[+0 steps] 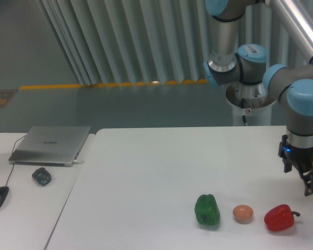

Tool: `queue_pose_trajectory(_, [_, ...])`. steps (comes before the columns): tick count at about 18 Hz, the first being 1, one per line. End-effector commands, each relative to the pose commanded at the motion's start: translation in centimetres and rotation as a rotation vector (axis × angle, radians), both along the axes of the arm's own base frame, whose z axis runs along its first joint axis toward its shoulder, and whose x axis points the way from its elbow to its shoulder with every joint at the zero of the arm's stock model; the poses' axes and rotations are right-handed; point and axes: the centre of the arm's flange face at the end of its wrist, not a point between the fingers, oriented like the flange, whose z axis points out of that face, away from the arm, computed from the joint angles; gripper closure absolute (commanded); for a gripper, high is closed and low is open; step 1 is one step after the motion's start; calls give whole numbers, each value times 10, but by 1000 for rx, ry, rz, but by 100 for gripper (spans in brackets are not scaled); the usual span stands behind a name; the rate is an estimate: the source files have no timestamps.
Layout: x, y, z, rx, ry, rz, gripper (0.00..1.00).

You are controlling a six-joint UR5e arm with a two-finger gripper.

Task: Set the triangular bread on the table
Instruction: 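Raise the open gripper and move it toward the yellow tray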

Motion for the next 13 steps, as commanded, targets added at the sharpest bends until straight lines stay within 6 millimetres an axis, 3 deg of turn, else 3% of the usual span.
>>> queue_pose_trajectory(5, [-17,-24,-2,-22,-1,-107,0])
queue_pose_trajectory(9, [-24,-54,-17,-128,10,-226,0])
queue_pose_trajectory(13, [-38,-75,-17,-182,14,-211,0])
